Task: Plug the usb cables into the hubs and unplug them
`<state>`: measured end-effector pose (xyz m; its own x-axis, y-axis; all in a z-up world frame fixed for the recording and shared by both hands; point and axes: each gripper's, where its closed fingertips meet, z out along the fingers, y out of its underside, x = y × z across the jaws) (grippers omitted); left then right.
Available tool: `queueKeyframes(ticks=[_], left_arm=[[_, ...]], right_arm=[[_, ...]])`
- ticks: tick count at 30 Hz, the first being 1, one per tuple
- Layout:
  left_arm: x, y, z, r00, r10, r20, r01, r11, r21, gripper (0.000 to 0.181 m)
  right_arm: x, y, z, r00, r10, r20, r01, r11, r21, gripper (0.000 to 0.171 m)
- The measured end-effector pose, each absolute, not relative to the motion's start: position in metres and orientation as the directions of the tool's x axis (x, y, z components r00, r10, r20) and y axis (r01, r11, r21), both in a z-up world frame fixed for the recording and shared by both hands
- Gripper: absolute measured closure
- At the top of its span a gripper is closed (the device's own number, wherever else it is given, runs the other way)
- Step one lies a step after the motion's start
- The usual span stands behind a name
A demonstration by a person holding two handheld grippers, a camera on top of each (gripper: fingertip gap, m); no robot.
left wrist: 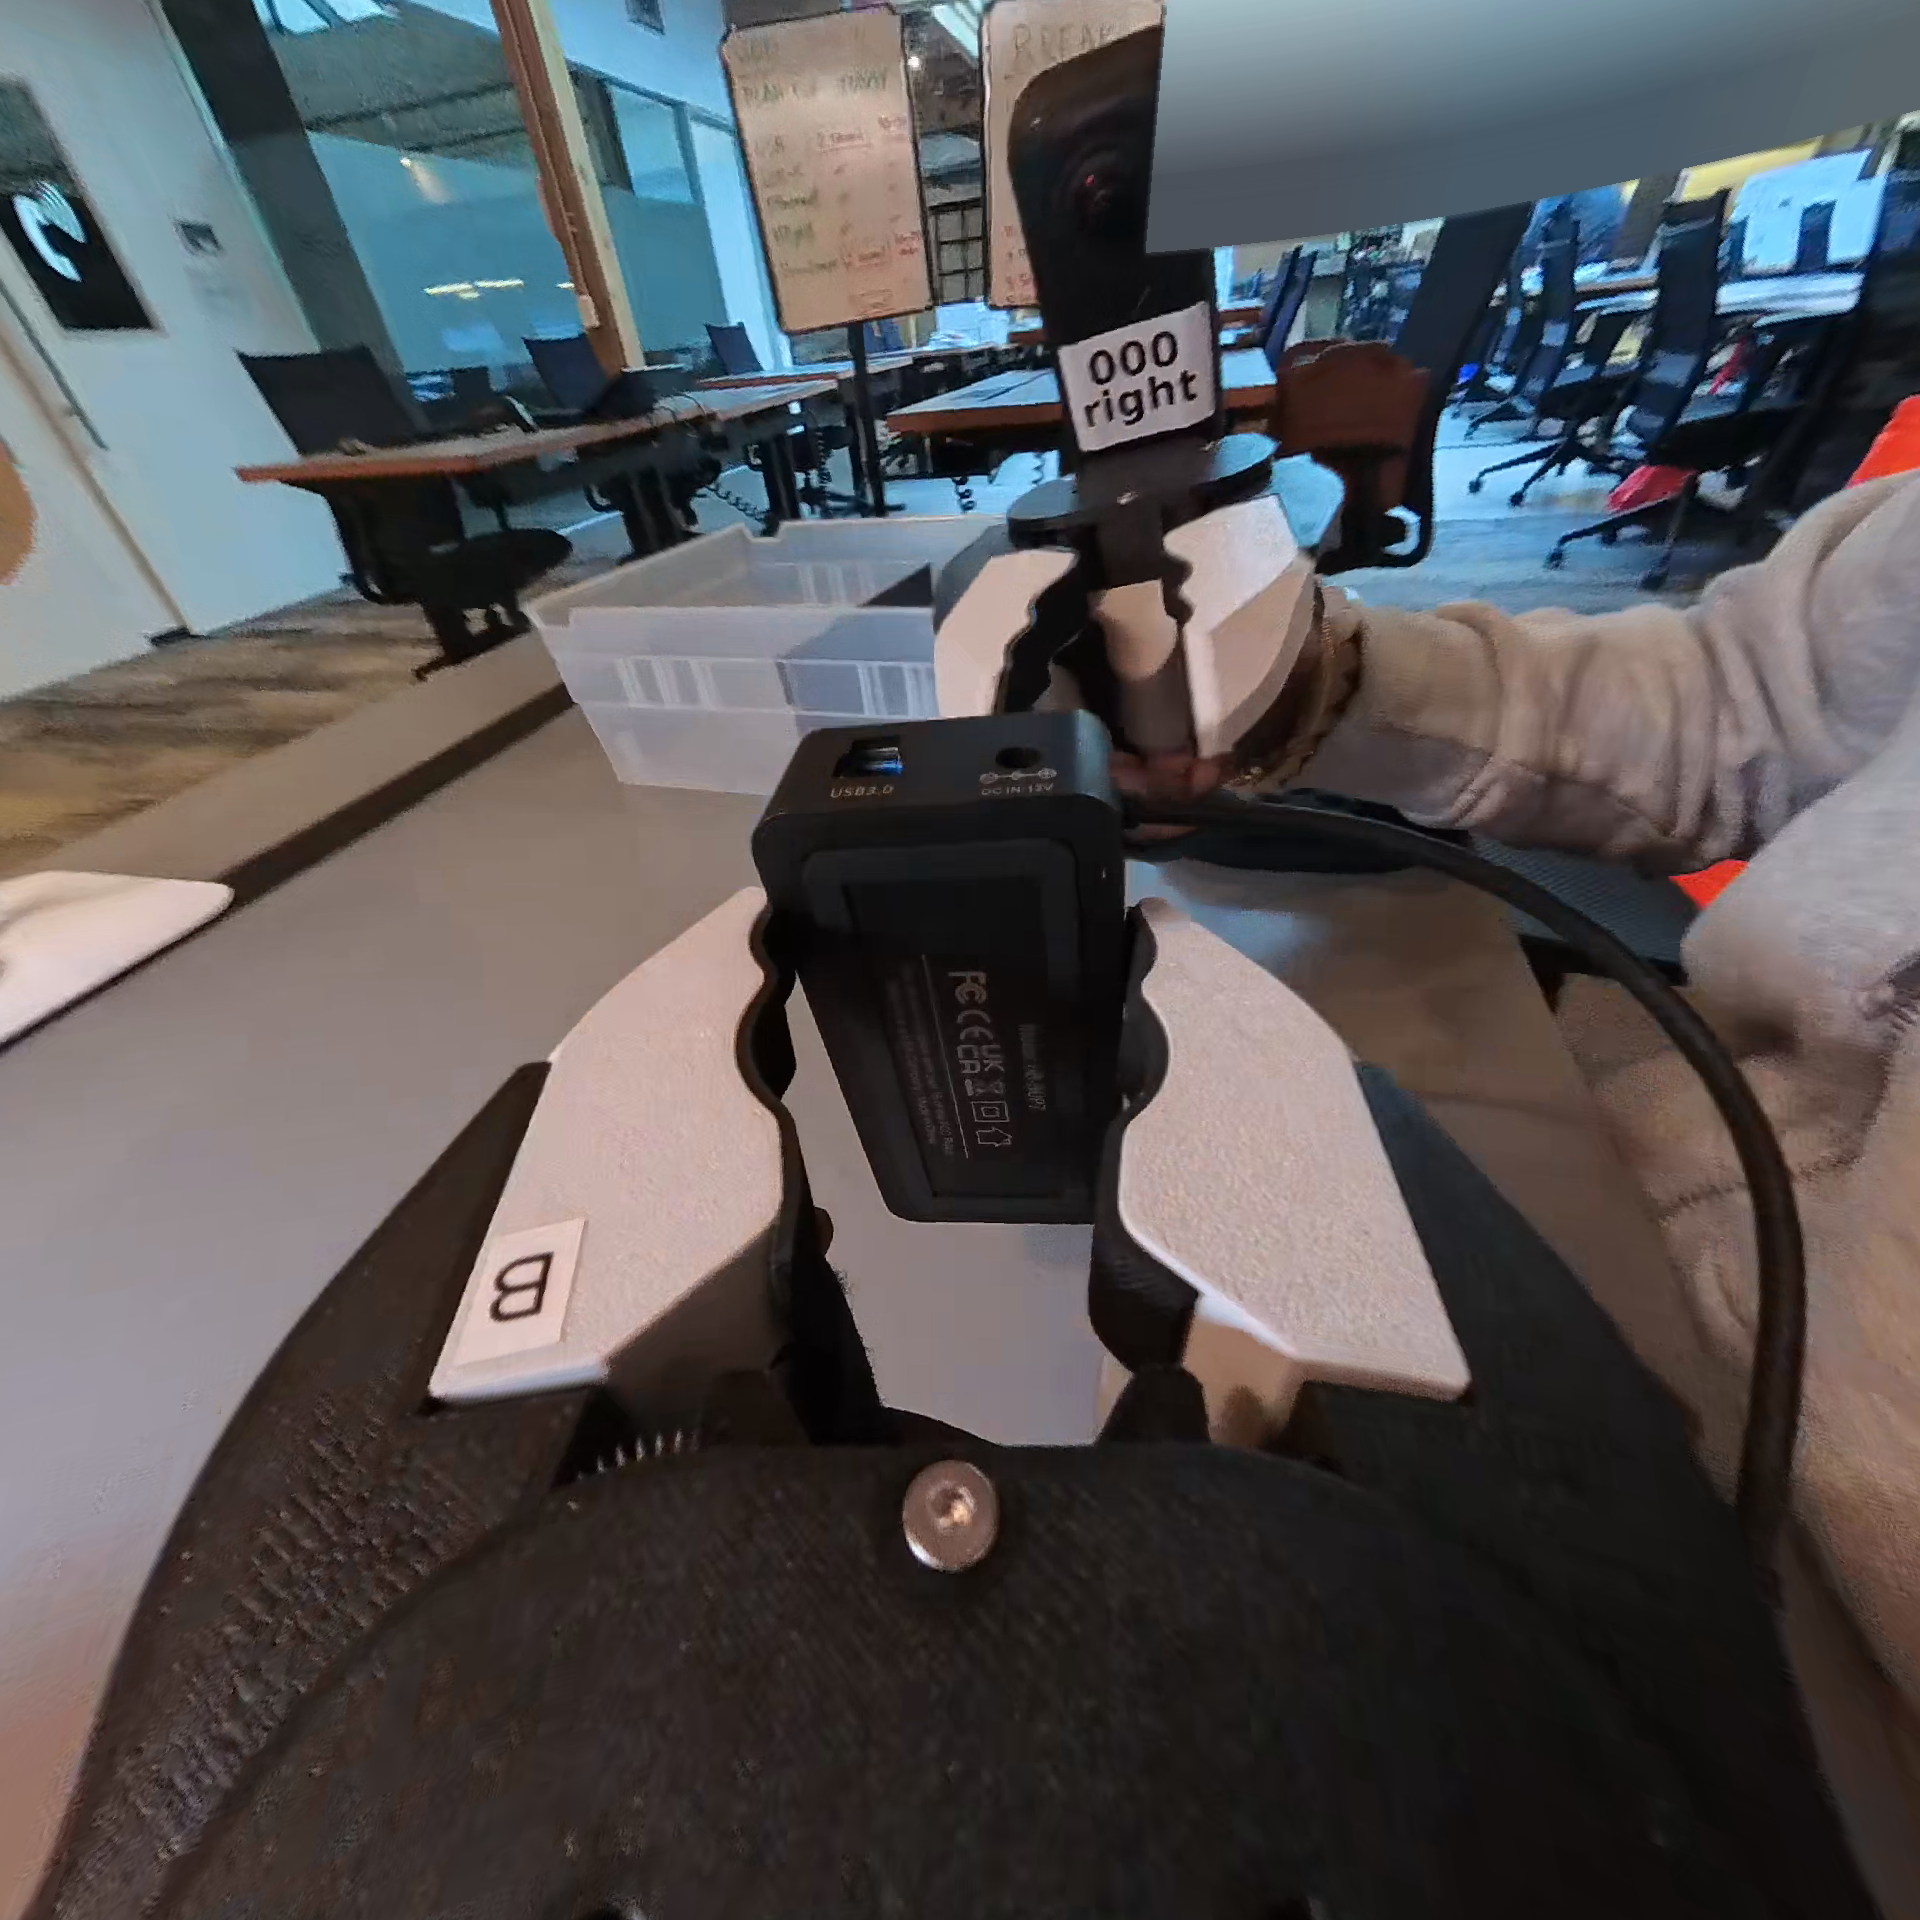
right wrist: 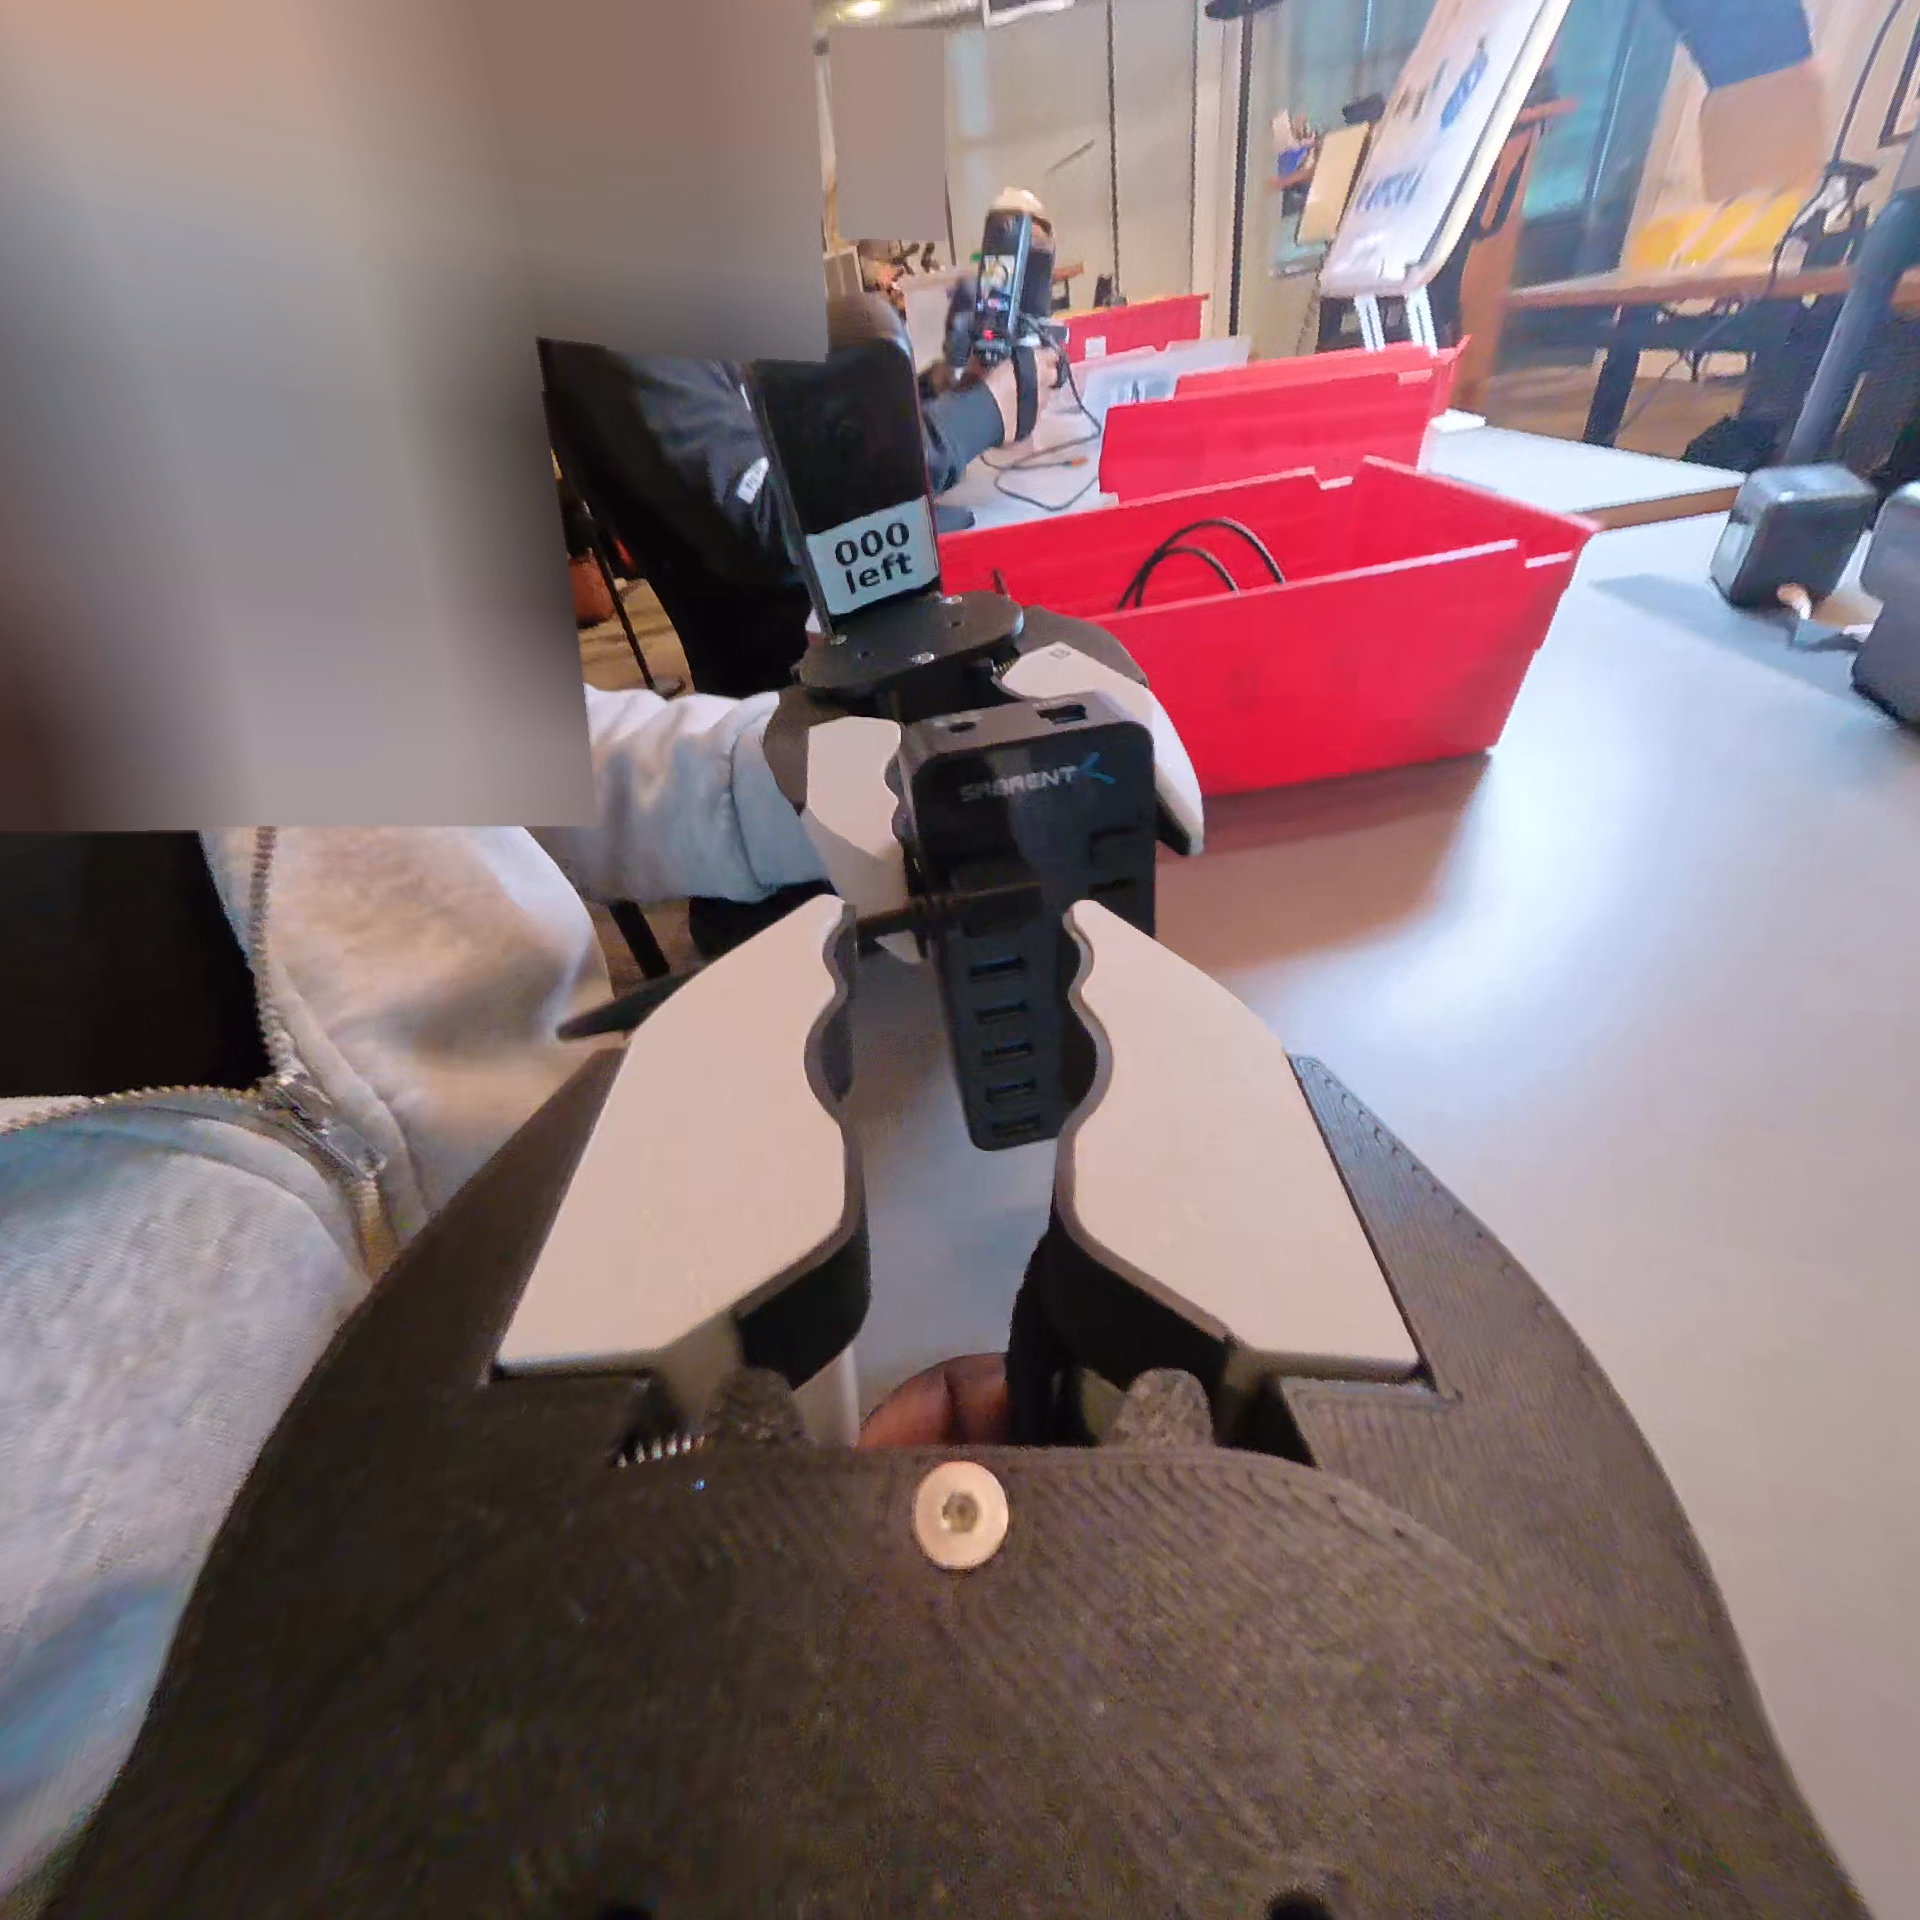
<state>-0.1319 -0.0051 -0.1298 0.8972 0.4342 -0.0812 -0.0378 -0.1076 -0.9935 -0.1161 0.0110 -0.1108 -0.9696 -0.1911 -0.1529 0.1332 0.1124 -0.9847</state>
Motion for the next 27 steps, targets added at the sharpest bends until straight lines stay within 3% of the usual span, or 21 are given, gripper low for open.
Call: queueKeyframes(ticks=[4, 9, 19, 23, 27], left_arm=[[-0.126, -0.004, -0.144, 0.927, 0.372, -0.056, -0.009, -0.127, -0.992, 0.12], [-0.124, -0.001, -0.157, 0.934, 0.352, -0.055, 0.003, -0.163, -0.987, 0.12], [-0.119, 0.003, -0.167, 0.949, 0.312, -0.041, 0.027, -0.209, -0.978, 0.12], [-0.114, 0.008, -0.167, 0.962, 0.273, -0.017, 0.044, -0.213, -0.976, 0.114], [-0.111, 0.01, -0.168, 0.963, 0.263, -0.055, 0.008, -0.232, -0.973, 0.12]], right_arm=[[-0.115, 0.008, -0.129, -0.971, -0.204, -0.122, 0.098, 0.122, -0.988, 0.142], [-0.106, 0.006, -0.141, -0.975, -0.212, 0.065, -0.09, 0.108, -0.99, 0.142], [-0.098, 0.004, -0.157, -0.966, -0.249, 0.07, -0.113, 0.162, -0.98, 0.141], [-0.095, 0.004, -0.163, -0.962, -0.272, -0.003, -0.056, 0.208, -0.977, 0.143], [-0.089, 0.002, -0.174, -0.917, -0.3, -0.262, 0.155, 0.338, -0.928, 0.137]])
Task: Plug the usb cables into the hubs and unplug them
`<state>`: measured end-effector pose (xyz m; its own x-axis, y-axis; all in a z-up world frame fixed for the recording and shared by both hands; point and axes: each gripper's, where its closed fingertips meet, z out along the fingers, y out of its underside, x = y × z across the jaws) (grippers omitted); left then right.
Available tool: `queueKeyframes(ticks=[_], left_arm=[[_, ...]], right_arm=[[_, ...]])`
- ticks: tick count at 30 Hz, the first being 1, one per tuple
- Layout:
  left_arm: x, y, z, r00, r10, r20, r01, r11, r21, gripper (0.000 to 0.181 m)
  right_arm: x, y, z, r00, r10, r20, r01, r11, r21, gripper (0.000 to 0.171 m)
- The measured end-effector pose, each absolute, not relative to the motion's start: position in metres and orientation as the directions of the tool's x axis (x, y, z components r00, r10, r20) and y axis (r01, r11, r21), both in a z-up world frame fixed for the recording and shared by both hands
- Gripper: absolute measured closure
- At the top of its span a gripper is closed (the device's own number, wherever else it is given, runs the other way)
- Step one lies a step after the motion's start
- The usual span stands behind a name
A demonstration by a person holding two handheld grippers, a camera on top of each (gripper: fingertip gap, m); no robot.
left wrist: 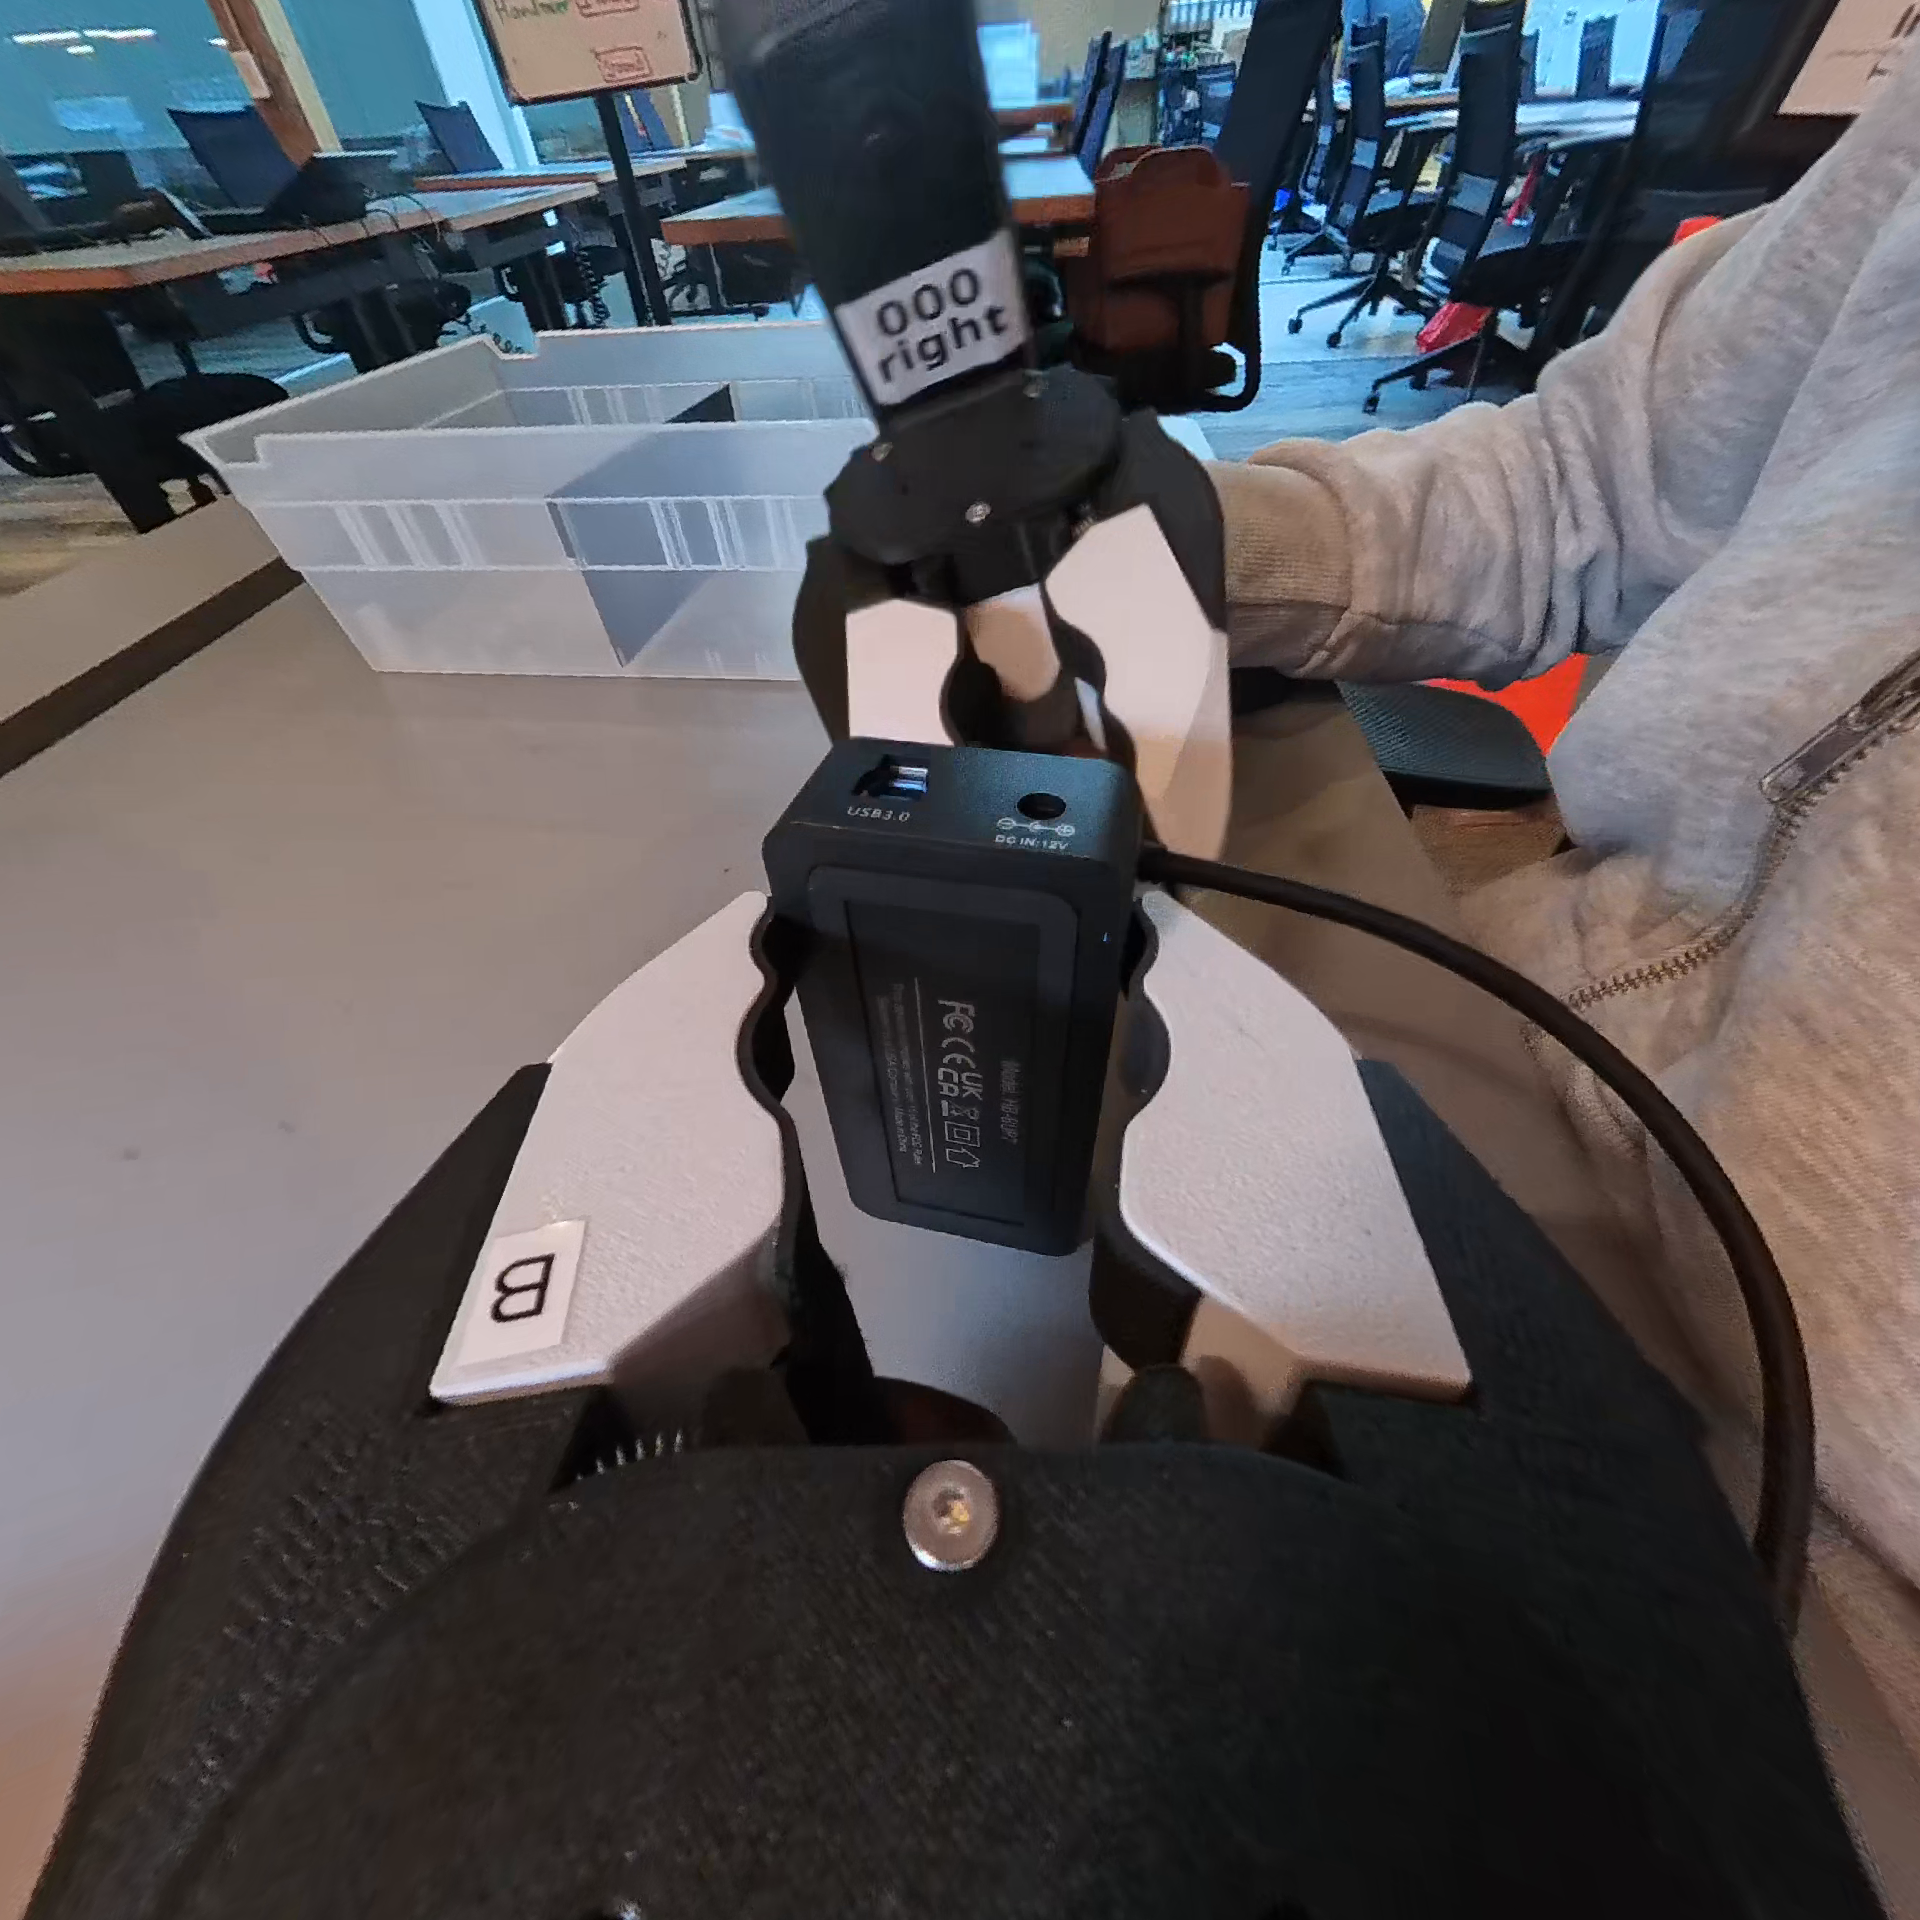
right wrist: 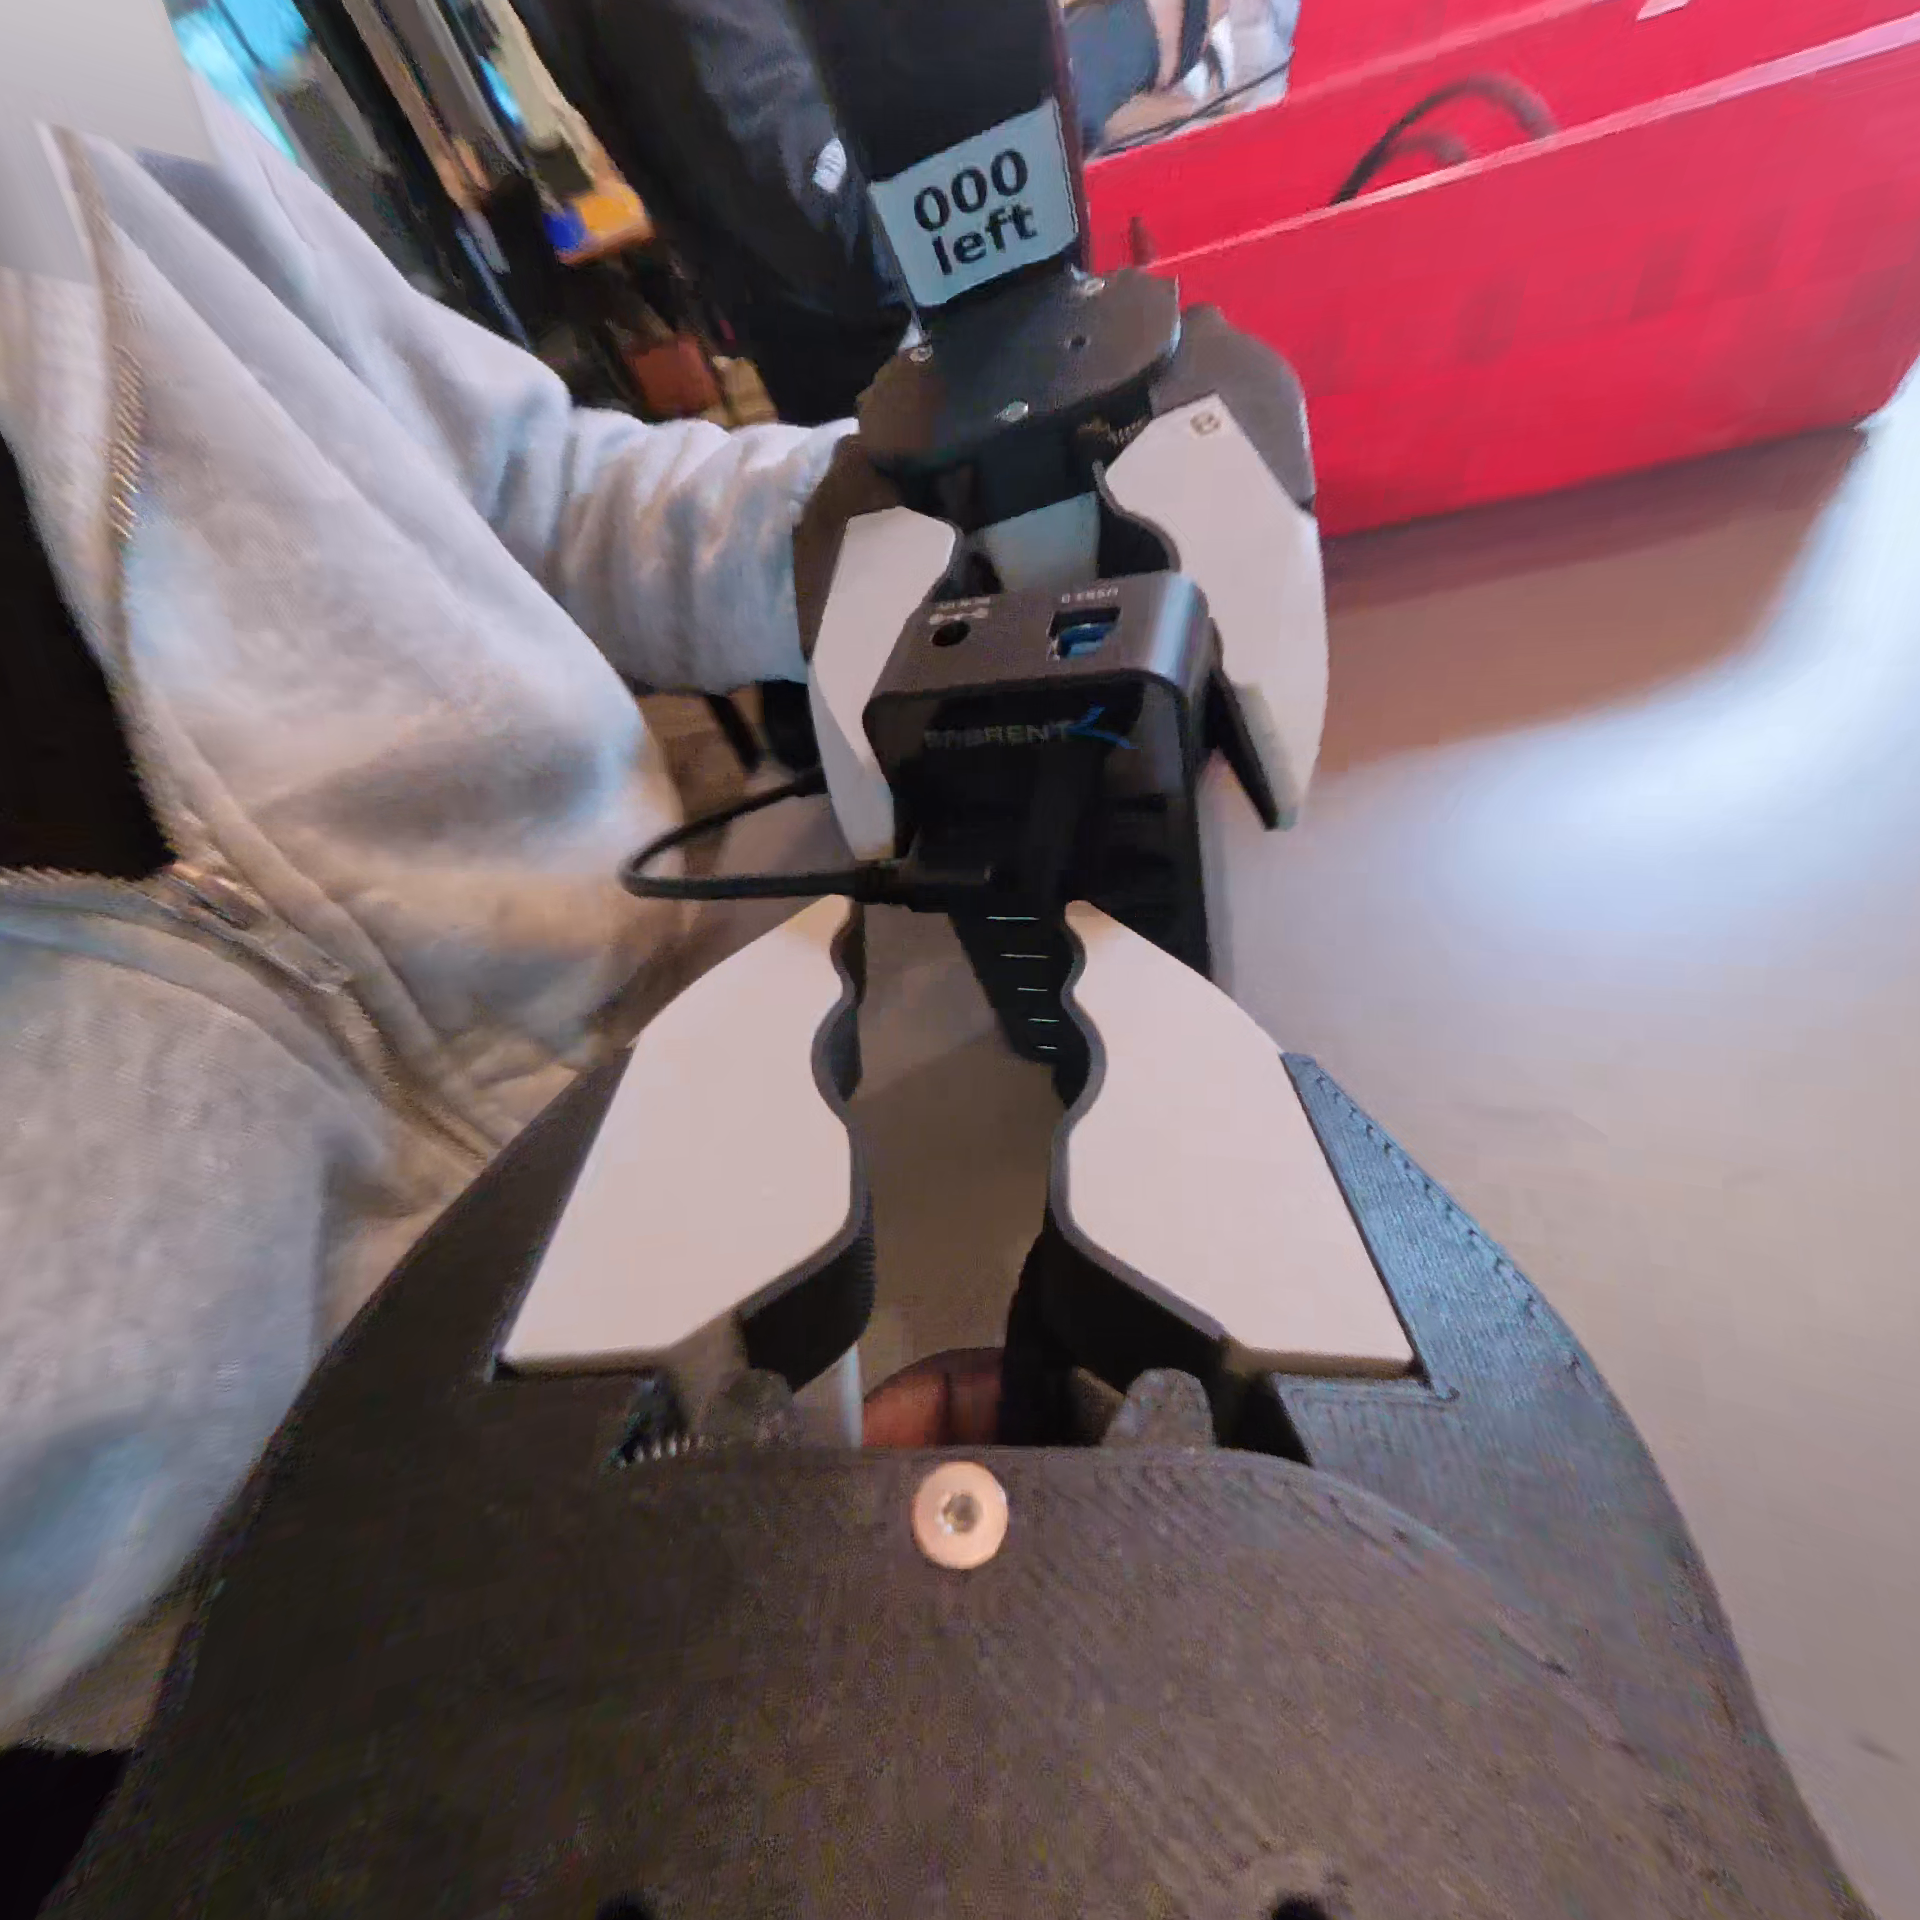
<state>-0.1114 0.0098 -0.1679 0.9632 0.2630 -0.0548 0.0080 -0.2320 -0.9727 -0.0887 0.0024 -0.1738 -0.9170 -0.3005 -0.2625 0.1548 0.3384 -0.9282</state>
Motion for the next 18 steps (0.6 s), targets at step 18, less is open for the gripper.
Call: queueKeyframes(ticks=[18], left_arm=[[-0.143, -0.006, -0.143, 0.668, 0.523, -0.53, -0.363, -0.393, -0.845, 0.12]], right_arm=[[-0.121, -0.007, -0.14, -0.526, -0.271, -0.806, 0.777, 0.231, -0.585, 0.147]])
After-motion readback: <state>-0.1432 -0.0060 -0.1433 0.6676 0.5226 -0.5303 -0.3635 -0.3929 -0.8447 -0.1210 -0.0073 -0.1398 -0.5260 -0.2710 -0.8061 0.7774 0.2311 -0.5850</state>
